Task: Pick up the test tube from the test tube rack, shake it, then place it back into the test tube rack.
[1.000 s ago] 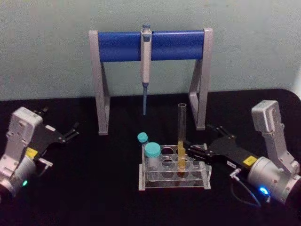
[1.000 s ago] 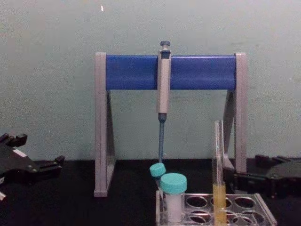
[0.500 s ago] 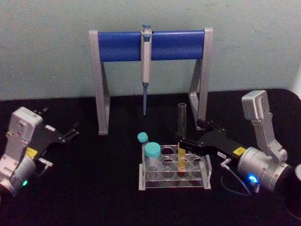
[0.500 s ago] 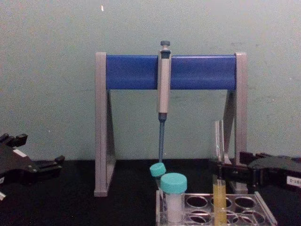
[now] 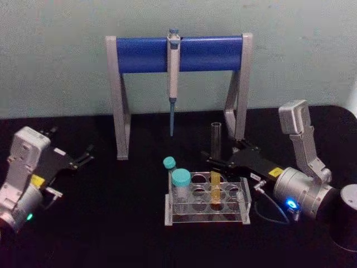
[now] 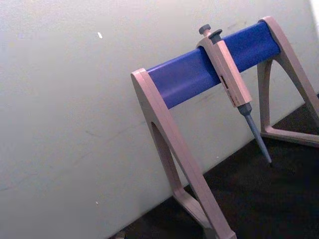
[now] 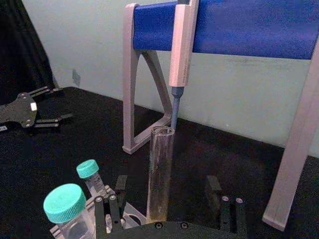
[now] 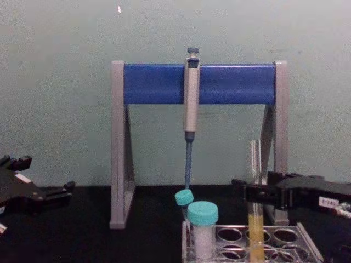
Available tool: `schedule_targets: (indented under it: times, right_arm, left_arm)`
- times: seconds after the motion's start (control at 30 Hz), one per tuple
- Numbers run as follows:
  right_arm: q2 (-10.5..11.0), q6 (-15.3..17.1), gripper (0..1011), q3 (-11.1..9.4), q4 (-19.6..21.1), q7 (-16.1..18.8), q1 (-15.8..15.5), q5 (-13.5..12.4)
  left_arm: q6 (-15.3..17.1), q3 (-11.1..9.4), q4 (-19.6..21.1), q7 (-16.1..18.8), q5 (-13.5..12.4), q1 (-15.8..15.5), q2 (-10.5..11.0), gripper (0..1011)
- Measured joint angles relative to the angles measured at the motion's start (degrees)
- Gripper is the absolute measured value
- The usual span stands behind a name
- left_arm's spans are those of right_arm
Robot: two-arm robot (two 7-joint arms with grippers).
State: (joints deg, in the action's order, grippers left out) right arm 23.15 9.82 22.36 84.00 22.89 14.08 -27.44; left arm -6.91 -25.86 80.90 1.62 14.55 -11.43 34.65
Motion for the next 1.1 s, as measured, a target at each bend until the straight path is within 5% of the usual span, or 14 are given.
schedule_targets:
  times: [0.87, 1.1]
  right_arm:
    - [-0.37, 0.2, 1000, 1.06, -0.83, 0.05, 1.04, 0.21]
    - [-0.34, 0.19, 837, 1.01, -0.79, 0.02, 1.0, 0.22]
  left_arm:
    - [0.0, 0.0, 0.0, 0.0, 0.0, 0.0, 0.0, 1010]
    - [0.0, 0.0, 0.0, 0.0, 0.0, 0.0, 0.0, 1010]
